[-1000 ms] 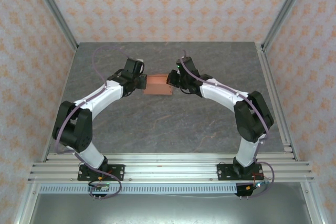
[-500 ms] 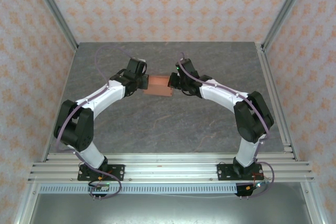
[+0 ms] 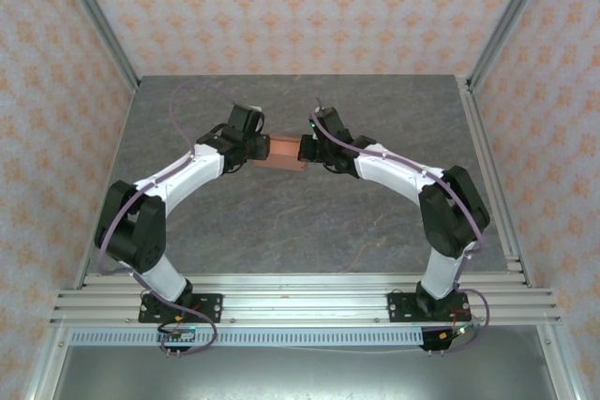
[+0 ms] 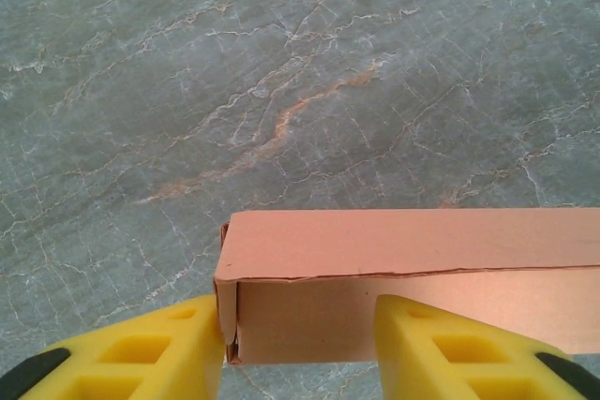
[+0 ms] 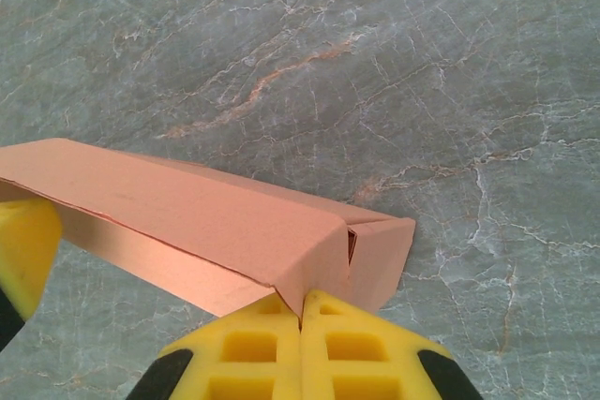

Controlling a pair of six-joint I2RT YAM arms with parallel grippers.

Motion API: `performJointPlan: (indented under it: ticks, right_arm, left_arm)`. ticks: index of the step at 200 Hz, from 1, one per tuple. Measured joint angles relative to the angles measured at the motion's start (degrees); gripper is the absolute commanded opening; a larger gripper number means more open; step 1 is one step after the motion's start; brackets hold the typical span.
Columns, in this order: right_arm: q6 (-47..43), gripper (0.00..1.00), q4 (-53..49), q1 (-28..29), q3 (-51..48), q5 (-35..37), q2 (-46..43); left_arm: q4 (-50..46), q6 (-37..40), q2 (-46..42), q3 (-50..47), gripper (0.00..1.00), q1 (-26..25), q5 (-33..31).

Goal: Fold the paper box

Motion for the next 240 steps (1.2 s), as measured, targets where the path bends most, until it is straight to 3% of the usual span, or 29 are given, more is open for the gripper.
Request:
performJointPlan:
  ticks: [27,68,122,240]
  right_arm:
    - [-0.3,0.0,0.0,0.0,0.0,0.2,-0.1]
    - [-0.4,0.0,-0.6,0.0,0.3,0.2,-0.1]
    - [1.0,0.0,-3.1,-0.1,2.5,-0.1,-0.1]
    - [7.0,0.0,0.3,-1.9,2.7,-2.9,2.4]
  left_arm:
    - [-0.5,-0.1,0.0,0.0,0.46,0.0,0.2]
    - [-0.6,-0.1,3.3,1.4,0.35,0.0,-0.2]
    - [-0.4,-0.1,4.8,2.9,0.29,0.1,-1.1]
    - [0.9,-0.1,5.6,2.9,0.25,0.2,-2.4]
